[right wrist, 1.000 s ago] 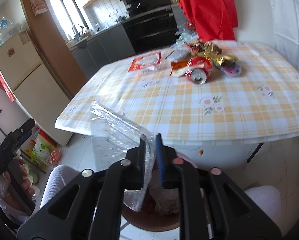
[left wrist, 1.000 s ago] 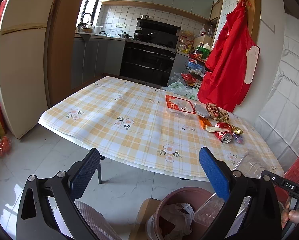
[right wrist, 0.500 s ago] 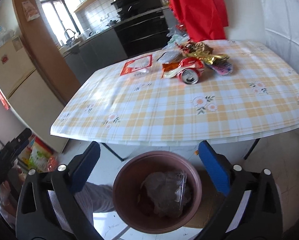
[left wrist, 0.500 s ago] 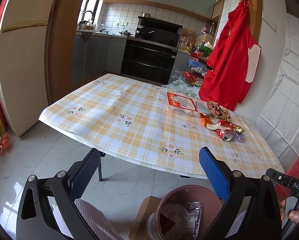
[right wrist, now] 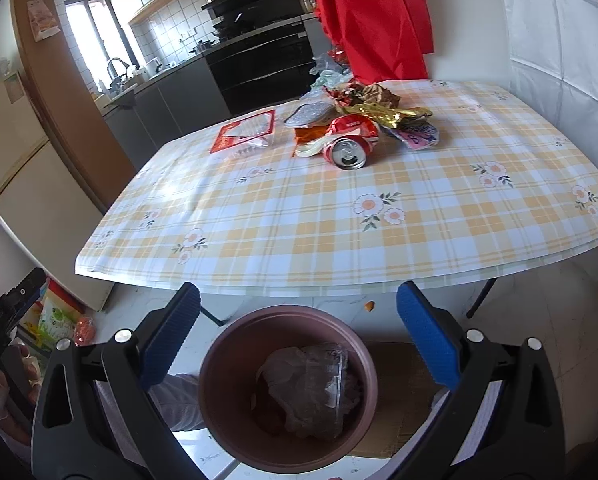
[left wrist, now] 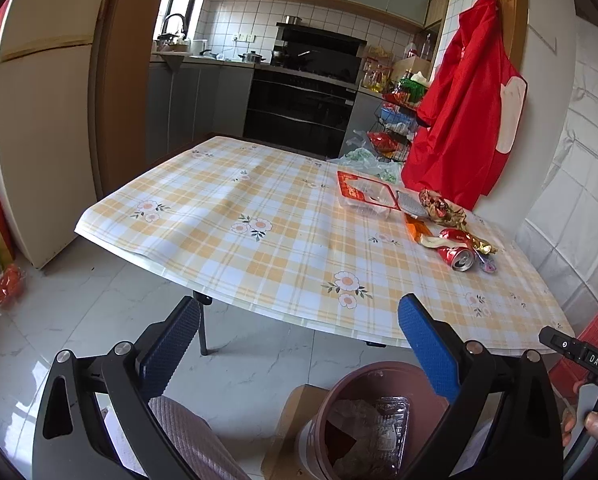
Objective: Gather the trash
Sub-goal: 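Release the clear plastic tray into the brown bin with the right gripper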
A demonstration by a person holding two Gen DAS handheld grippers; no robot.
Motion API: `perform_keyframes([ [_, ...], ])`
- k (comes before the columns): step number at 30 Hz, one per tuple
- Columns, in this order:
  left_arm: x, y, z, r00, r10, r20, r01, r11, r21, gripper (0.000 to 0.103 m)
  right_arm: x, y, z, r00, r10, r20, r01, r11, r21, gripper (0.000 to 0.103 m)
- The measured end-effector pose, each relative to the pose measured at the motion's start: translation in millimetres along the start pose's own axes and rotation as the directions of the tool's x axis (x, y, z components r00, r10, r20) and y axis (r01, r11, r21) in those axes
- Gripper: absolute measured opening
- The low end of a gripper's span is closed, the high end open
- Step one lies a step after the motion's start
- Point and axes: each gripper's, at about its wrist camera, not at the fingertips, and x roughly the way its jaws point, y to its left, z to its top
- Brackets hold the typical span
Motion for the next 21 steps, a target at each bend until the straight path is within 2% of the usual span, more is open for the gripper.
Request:
perform_keyframes([
  [21,49,-5,4,0.997,-0.004,-0.083,0.006,1.000,0.018,0.097,32,-26,27,0.995,-0.095,0.024,0.095,0.995,-0.011,0.097],
])
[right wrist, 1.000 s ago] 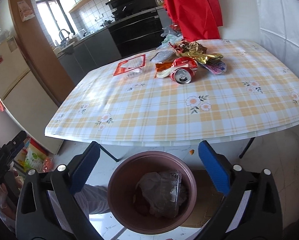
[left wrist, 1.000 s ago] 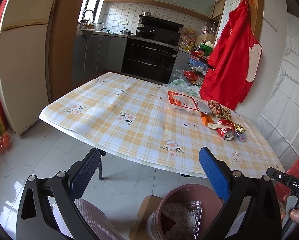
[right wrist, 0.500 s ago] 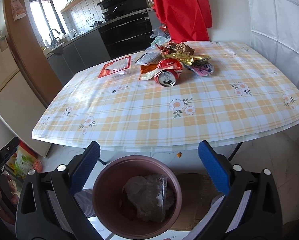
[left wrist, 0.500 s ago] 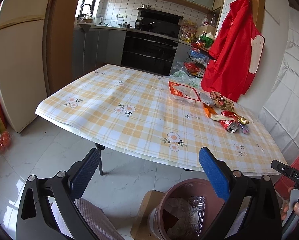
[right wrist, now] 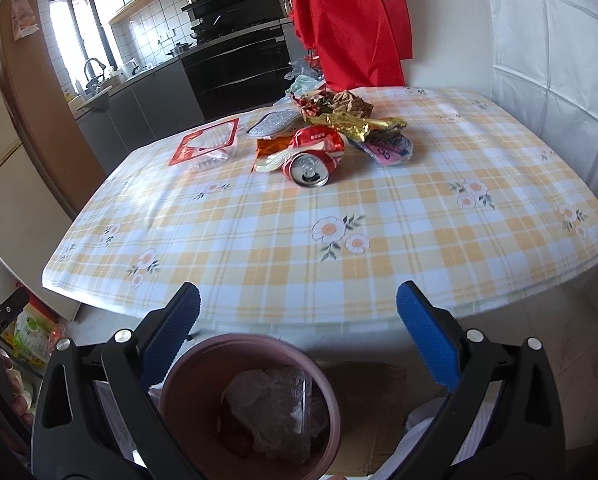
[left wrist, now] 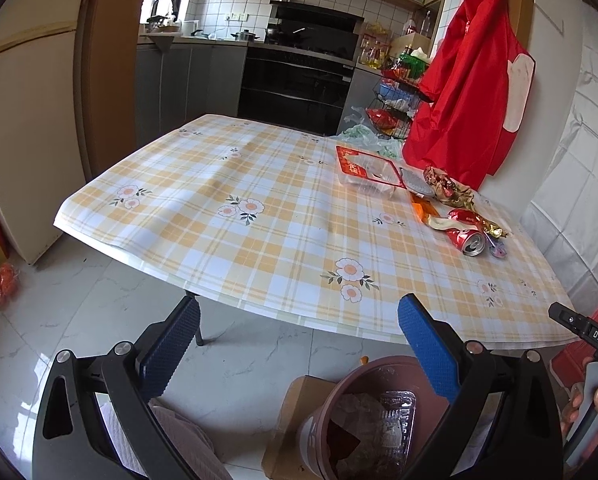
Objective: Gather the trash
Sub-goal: 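Release the clear plastic tray into the brown bin with the right gripper, then grasp the red-printed food box with the left gripper and lift it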
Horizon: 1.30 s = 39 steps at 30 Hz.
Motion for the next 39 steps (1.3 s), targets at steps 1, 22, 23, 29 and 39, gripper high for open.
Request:
perform_keyframes([
  [1,4,-1,2,1.000,-0.001,-0.003,0.001,1.000,0.002,0.097,3,-1,3,1.000,-0.006,0.004,0.006,1.000,-0.006,0.097],
  [22,197,-38,132,0.970,-0.228,-0.082,0.220,0.970,-0.100,0.097,135,7,121,0.999,0.000,-0.050,-0.011,0.972,-0.233,0.097],
  [23,210,-42,141,0.966,-0.241,-0.093,0.231,0.967,-0.104,0.097,142,8,126,0.998,0.005,-0.061,-0.020,0.971,-0.237,0.097],
  [29,299,-60,177,0.957,-0.239,-0.167,0.219,0.967,-0.128,0.078,173,31,147,0.995,-0.014,-0.097,-0.027,0.913,-0.407,0.096],
  [39,380,-70,178,0.928,-0.231,-0.291,0.196,0.970,-0.147,0.078,216,54,170,0.986,-0.027,-0.165,-0.075,0.813,-0.578,0.087],
])
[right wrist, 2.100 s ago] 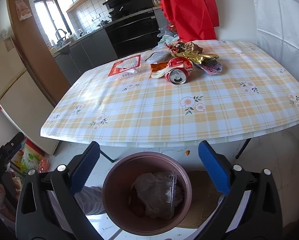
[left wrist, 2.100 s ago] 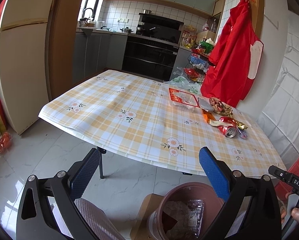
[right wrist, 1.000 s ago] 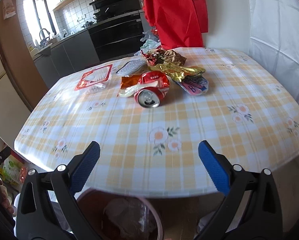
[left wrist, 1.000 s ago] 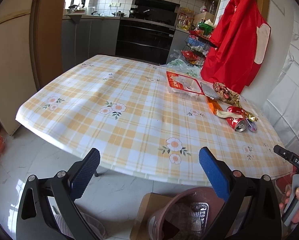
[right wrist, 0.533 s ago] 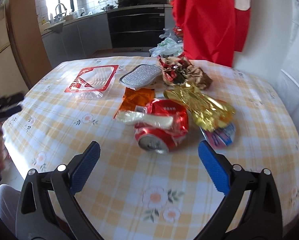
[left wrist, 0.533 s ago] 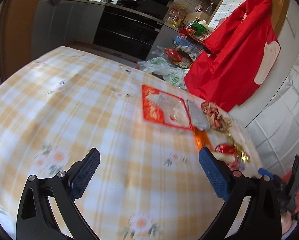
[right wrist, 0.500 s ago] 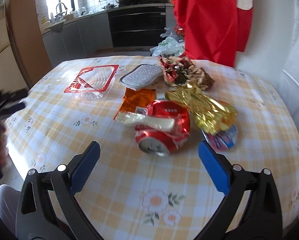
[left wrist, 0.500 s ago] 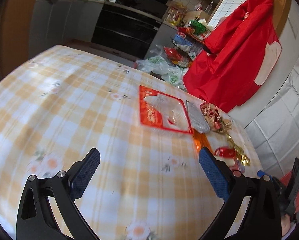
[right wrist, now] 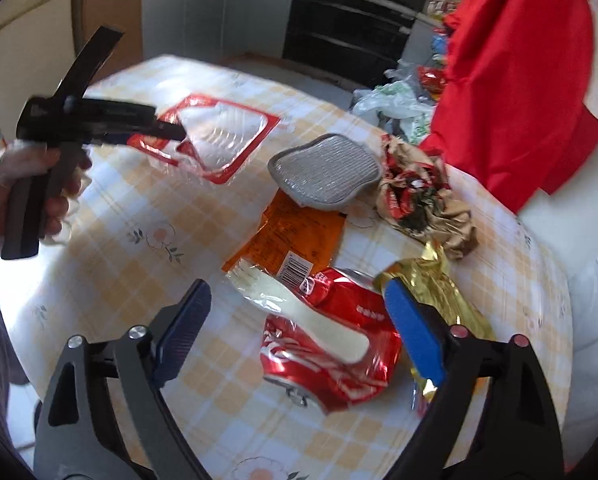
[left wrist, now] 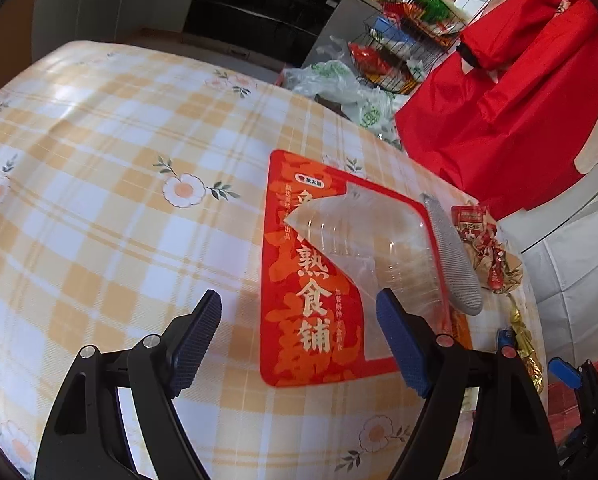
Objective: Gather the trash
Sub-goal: 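Grasp the red-printed food box with the left gripper and lift it, then grasp the white plastic fork with the right gripper while the left holds the box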
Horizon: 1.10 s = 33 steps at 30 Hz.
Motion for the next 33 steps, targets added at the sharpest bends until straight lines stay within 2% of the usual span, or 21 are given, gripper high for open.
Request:
perform_keyframes([
  [2,4,1,-1,1.000,-0.011,-0.008,0.011,1.000,0.000,0.073,8,4,2,1.000,-0.002,-0.021,0.001,0.999,-0.044,0.085],
  [3,2,0,-3,1.000,-0.020,-0.005,0.020,1.000,0.008,0.057,14,6,4,0.999,0.008,-0.040,-0.011,0.998,-0.069,0.084],
  [5,-2,-5,-9,1.000,-0.002,0.009,0.002,0.998,0.057,0.055,21,9,7,0.997,0.024,-0.072,-0.032,0.994,-0.104,0.081],
  [7,-11,-8,-16,1.000,-0.006,0.024,0.003,0.995,0.100,0.046,29,13,9,0.993,0.037,-0.109,-0.053,0.987,-0.150,0.079],
  [10,-25,-4,-23,0.999,-0.004,0.034,0.000,0.993,0.116,0.042,41,21,11,0.989,0.023,-0.143,-0.052,0.978,-0.201,0.076],
  [13,-39,1,-29,0.999,0.003,0.045,-0.009,0.991,0.134,0.040,49,28,14,0.987,0.035,-0.158,-0.070,0.971,-0.227,0.070],
  [18,-78,9,-50,0.993,0.037,0.116,-0.058,0.980,0.188,0.038,68,47,15,0.975,-0.014,-0.220,-0.054,0.952,-0.301,0.061],
  [22,-108,33,-67,0.988,0.038,0.148,-0.057,0.991,0.122,0.038,74,50,15,0.967,-0.025,-0.255,-0.046,0.961,-0.271,0.059],
  [24,-120,40,-76,0.986,0.044,0.161,-0.061,0.993,0.103,0.038,76,50,16,0.963,-0.036,-0.267,-0.036,0.966,-0.258,0.049],
  [25,-126,42,-80,0.985,0.048,0.168,-0.066,0.993,0.099,0.038,75,50,16,0.962,-0.030,-0.272,-0.041,0.967,-0.253,0.049],
  [26,-134,45,-88,0.983,0.048,0.175,-0.065,0.993,0.097,0.038,75,49,16,0.962,-0.022,-0.273,-0.049,0.967,-0.249,0.048],
  [29,-155,48,-107,0.980,0.045,0.194,-0.066,0.992,0.104,0.039,65,45,14,0.963,0.011,-0.270,-0.073,0.973,-0.221,0.035],
  [30,-160,49,-113,0.979,0.047,0.198,-0.069,0.992,0.106,0.039,59,43,14,0.966,0.024,-0.257,-0.079,0.976,-0.205,0.031],
  [33,-178,53,-132,0.978,0.046,0.202,-0.066,0.994,0.092,0.039,35,41,14,0.979,0.033,-0.202,-0.070,0.981,-0.179,0.026],
])
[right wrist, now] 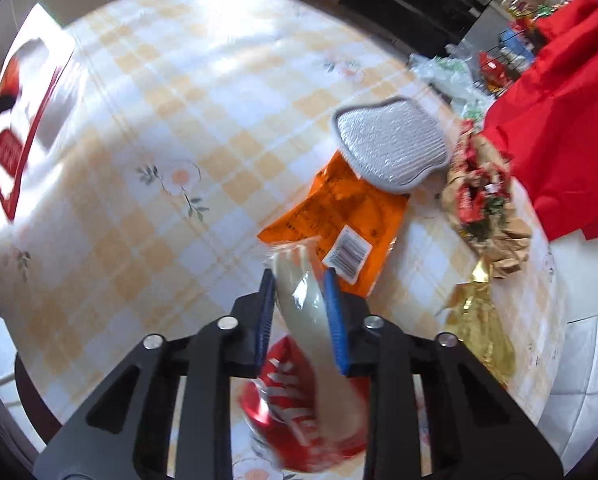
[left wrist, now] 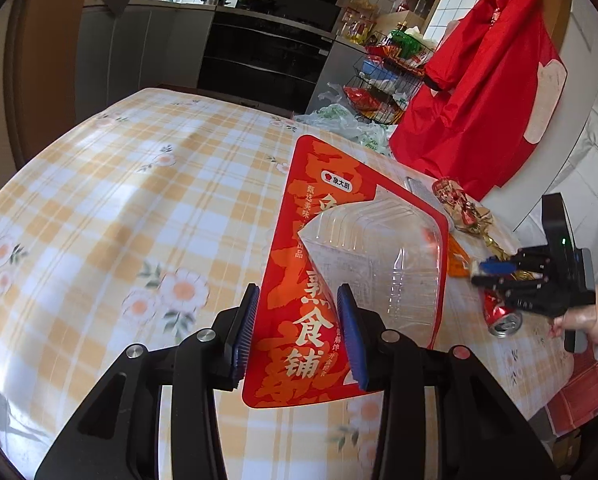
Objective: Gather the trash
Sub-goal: 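Grasp the white plastic fork with the right gripper while the left holds the box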
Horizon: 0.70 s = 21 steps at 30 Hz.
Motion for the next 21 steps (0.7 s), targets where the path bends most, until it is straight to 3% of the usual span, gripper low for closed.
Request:
perform_keyframes([
  [7,-41,6,-21,1.000,0.006,0.019,-0.005,0.999,-0.043,0.039,-56,-4,-8,0.989,-0.033,0.147,0.020,0.995,0.094,0.025],
  [12,-74,-1,-28,0.999,0.000,0.055,0.003,0.998,-0.058,0.039,-95,-4,-17,0.962,-0.083,0.260,0.046,0.988,0.145,0.025],
  [17,-101,-11,-34,0.997,-0.008,0.081,0.012,0.999,-0.049,0.039,-120,-8,-33,0.937,-0.165,0.309,0.100,0.971,0.217,0.024],
  [21,-118,-16,-37,0.995,-0.015,0.097,0.020,0.998,-0.053,0.039,-136,-30,-52,0.919,-0.231,0.318,0.117,0.934,0.338,0.024],
])
